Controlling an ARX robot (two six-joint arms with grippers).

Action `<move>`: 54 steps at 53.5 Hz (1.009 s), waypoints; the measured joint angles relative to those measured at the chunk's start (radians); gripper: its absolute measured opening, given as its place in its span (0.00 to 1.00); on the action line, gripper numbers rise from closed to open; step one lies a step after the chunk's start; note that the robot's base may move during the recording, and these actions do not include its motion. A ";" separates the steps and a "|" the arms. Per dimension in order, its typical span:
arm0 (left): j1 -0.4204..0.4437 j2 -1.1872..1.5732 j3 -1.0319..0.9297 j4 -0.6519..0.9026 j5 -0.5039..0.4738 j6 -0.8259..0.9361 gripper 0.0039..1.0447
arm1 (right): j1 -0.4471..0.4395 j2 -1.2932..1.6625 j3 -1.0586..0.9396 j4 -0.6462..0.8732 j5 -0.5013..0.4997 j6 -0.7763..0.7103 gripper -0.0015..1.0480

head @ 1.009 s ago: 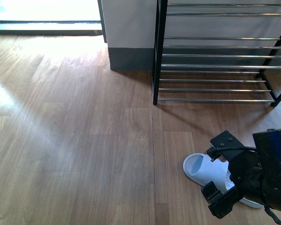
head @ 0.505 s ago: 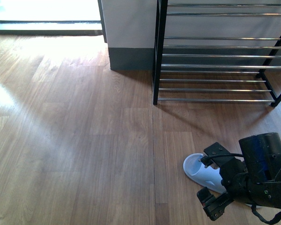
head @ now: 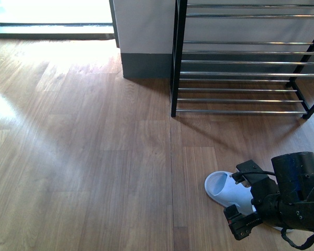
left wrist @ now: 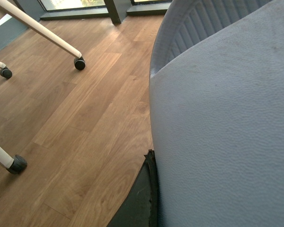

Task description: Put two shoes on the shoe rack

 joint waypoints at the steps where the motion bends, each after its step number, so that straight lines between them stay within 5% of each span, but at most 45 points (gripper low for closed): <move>1: 0.000 0.000 0.000 0.000 0.000 0.000 0.02 | 0.001 0.005 0.004 0.002 -0.004 0.001 0.91; 18: 0.000 0.000 0.000 0.000 0.000 0.000 0.02 | 0.021 0.067 0.054 0.034 -0.094 -0.019 0.91; 54: 0.000 0.000 0.000 0.000 0.000 0.000 0.02 | 0.022 0.084 0.020 0.098 -0.099 -0.049 0.91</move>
